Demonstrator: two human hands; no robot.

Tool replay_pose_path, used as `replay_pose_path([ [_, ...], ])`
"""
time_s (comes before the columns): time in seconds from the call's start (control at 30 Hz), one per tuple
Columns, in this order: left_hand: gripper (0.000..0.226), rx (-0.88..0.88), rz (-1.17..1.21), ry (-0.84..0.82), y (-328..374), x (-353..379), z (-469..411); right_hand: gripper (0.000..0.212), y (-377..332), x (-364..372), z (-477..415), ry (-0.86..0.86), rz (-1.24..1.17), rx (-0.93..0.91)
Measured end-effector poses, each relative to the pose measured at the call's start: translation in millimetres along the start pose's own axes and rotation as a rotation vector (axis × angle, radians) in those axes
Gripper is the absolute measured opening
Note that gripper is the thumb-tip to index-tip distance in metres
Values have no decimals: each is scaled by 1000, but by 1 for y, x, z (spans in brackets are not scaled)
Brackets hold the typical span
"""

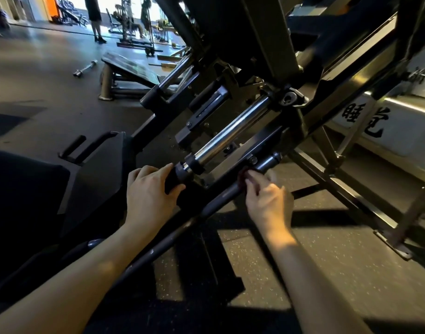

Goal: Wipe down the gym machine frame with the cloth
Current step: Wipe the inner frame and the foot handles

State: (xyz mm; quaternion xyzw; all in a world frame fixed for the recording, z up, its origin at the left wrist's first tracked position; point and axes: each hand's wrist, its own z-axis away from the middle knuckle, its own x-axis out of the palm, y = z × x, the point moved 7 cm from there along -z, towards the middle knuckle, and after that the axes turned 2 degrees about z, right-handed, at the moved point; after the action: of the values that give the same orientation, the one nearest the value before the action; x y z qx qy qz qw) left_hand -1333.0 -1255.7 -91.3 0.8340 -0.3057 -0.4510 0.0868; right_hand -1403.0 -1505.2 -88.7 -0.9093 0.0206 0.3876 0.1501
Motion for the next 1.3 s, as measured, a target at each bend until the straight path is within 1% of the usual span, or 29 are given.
replay_pose_path([
  [0.03, 55, -2, 4, 4, 0, 1, 1, 26, 8, 2, 2, 44, -19, 38],
  [0.1, 53, -5, 12, 14, 0, 2, 1, 22, -6, 18, 18, 13, -45, 48],
  [0.13, 53, -5, 15, 17, -1, 2, 2, 26, -15, 34, 31, -20, -95, 38],
  [0.2, 52, -6, 8, 6, -2, 3, 2, 35, -47, 62, 61, -164, -140, -126],
  [0.23, 52, -7, 6, -2, -2, 3, 2, 34, -55, 68, 69, -249, -144, -198],
  [0.27, 52, -13, 9, -5, -2, 2, 1, 33, -58, 65, 68, -314, -179, -226],
  [0.3, 52, -24, 18, -5, -1, 1, 1, 31, -52, 58, 59, -343, -250, -207],
  [0.33, 52, -33, 29, -3, -1, 1, 1, 29, -39, 47, 43, -303, -245, -141],
  [0.4, 54, -49, 48, -18, 0, 2, 2, 26, -3, 12, 9, -105, -130, 52],
  [0.43, 56, -70, 62, -30, 0, 1, 2, 27, 10, -5, -3, -9, -96, 110],
  [0.47, 57, -98, 83, -39, -1, 0, 2, 28, 18, -15, -9, 45, -97, 143],
  [0.53, 57, -135, 125, -42, 0, -3, 3, 30, 16, -17, -5, 74, -134, 198],
  [0.6, 57, -129, 129, -31, 2, -5, 4, 29, -1, 2, 15, 74, -155, 226],
  [0.63, 57, -127, 126, -29, 3, -6, 4, 26, -12, 17, 29, 46, -134, 220],
  [0.67, 58, -127, 125, -29, 2, -4, 4, 26, -27, 36, 48, -18, -127, 188],
  [0.73, 59, -144, 130, -36, -2, -2, 4, 29, -61, 79, 88, -221, -140, 66],
  [0.8, 59, -143, 128, -49, -4, -1, 5, 26, -98, 105, 124, -384, -125, -63],
  [0.87, 58, -111, 127, -54, -3, -1, 5, 24, -115, 110, 130, -478, -100, -135],
  [0.9, 58, -94, 132, -56, -3, -2, 5, 26, -113, 107, 125, -487, -105, -164],
  [0.93, 58, -84, 147, -63, -3, -3, 4, 28, -103, 99, 115, -476, -128, -135],
  [0.97, 59, -84, 167, -72, -4, -4, 4, 31, -88, 85, 103, -422, -133, -93],
  [1.03, 61, -98, 207, -99, -11, -4, 3, 34, -51, 55, 76, -192, -128, 22],
  [1.07, 61, -104, 218, -104, -17, -3, 4, 33, -35, 42, 65, -83, -166, 87],
  [1.1, 62, -114, 227, -96, -23, -2, 7, 31, -27, 36, 59, -18, -212, 124],
  [1.13, 63, -138, 243, -85, -31, -1, 11, 29, -26, 40, 60, -11, -246, 154],
  [1.17, 63, -173, 262, -77, -40, 1, 16, 29, -33, 49, 63, -44, -247, 155],
  [1.2, 63, -211, 284, -77, -48, 4, 22, 29, -45, 64, 74, -117, -219, 118],
  [1.3, 63, -273, 316, -71, -62, 12, 32, 31, -97, 107, 128, -366, -161, -122],
])
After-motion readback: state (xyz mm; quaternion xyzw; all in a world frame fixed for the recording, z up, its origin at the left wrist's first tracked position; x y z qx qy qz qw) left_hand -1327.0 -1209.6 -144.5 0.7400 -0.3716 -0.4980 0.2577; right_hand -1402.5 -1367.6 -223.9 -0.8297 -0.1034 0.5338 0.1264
